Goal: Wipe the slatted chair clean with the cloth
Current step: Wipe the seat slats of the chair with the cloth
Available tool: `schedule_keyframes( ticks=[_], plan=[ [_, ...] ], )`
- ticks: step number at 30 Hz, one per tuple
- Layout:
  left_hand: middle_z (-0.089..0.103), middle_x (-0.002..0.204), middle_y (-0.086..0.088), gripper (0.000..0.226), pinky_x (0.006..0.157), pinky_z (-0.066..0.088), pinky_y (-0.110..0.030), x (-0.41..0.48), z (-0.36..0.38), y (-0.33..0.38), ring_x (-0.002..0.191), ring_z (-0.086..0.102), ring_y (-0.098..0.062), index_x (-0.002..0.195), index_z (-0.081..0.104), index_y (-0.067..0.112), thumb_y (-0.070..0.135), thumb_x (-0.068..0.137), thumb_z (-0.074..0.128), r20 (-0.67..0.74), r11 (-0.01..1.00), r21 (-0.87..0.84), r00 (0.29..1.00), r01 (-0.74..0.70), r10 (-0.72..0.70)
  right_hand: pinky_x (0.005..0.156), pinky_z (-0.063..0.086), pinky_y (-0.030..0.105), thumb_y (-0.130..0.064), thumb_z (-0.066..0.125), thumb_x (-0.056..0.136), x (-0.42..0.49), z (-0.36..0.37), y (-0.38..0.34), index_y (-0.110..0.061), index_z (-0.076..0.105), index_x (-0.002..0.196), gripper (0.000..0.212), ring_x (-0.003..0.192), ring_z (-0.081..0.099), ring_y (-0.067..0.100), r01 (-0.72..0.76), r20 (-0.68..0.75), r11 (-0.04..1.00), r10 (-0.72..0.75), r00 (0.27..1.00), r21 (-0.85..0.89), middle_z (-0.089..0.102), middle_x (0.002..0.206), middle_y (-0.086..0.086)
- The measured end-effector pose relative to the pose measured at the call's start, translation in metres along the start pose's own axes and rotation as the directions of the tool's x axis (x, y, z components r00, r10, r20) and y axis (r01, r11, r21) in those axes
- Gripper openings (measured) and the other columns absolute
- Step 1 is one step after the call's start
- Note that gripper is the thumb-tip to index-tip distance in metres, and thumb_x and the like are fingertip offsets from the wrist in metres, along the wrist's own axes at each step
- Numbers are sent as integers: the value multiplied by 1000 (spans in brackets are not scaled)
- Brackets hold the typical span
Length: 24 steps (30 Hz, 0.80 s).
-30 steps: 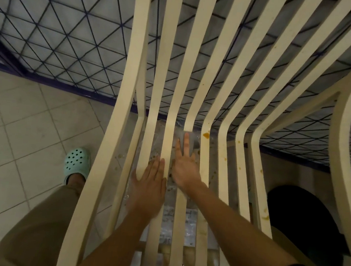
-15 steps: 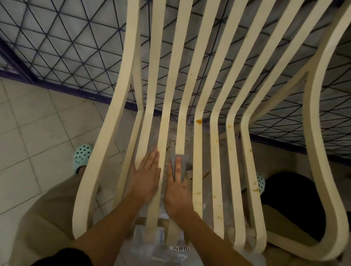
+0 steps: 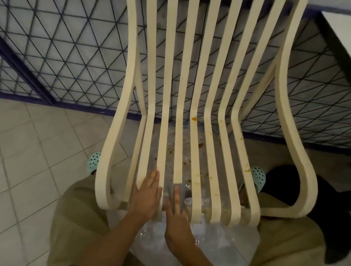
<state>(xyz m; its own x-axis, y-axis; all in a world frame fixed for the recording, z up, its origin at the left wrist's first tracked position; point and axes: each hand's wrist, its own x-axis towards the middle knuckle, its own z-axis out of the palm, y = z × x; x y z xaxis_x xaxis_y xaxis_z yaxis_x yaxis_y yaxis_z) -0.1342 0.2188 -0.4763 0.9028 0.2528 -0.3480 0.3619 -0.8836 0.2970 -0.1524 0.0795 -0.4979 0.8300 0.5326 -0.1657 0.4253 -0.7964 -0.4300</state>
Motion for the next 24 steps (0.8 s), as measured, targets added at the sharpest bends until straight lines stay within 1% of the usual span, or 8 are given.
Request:
schedule_keyframes(
  ticks=[3,5,9,12,17,20,22,24],
  plan=[
    [-4,163,10,55,119,5,-51,-13,-4,4,149,-1,-9,155,2,22,36,106,19,16,998,-54,1000,25,-24,117,21,30,6,51,89,-19,7,8,-35,-9,148,93,147,-9,15,15,84,977,-33,996,213,-38,151,-18],
    [-2,163,10,54,119,4,-51,-15,-7,6,149,0,-8,156,4,21,36,106,19,18,996,-75,999,46,-44,117,22,30,11,44,90,-22,-2,10,-36,0,148,86,145,-5,9,8,101,953,-41,994,304,-35,150,-22],
    [6,163,9,55,118,3,-51,-16,-8,9,149,6,-10,156,11,20,39,105,20,26,985,-158,998,65,-62,115,6,15,13,33,93,-28,-43,8,-21,16,153,71,149,7,15,-61,132,913,7,991,404,-6,161,-2],
    [12,162,8,55,119,6,-51,-14,-8,7,148,12,-12,155,15,20,41,104,21,20,978,-197,998,65,-62,121,7,26,12,33,93,-32,-84,12,-16,17,153,68,150,5,17,-10,41,888,-9,999,461,5,162,1],
    [16,162,7,56,118,9,-52,-12,-7,5,148,16,-13,155,18,21,44,104,21,17,977,-197,997,77,-76,118,22,32,5,33,98,-21,-126,21,-34,4,154,74,149,6,11,133,-109,932,-102,989,338,-10,160,-19],
    [14,162,8,57,118,8,-53,-12,-6,9,148,15,-12,155,16,22,45,104,20,36,981,-167,995,100,-95,108,38,45,-22,33,104,-10,-115,30,-31,0,154,61,144,24,30,74,70,987,-85,994,139,-14,161,-11],
    [14,162,8,56,118,7,-54,-11,-6,10,148,14,-13,155,15,23,45,104,20,36,979,-172,994,107,-102,110,34,46,-41,29,103,-5,-99,39,-31,6,154,57,141,29,36,8,208,997,-22,978,72,-4,163,-6],
    [14,162,8,56,118,7,-54,-10,-6,9,148,14,-13,155,15,23,45,104,21,39,977,-185,994,105,-100,109,37,43,-43,30,101,-3,-91,44,-31,17,153,55,137,36,33,-19,174,997,5,985,74,18,160,-3]
  ],
)
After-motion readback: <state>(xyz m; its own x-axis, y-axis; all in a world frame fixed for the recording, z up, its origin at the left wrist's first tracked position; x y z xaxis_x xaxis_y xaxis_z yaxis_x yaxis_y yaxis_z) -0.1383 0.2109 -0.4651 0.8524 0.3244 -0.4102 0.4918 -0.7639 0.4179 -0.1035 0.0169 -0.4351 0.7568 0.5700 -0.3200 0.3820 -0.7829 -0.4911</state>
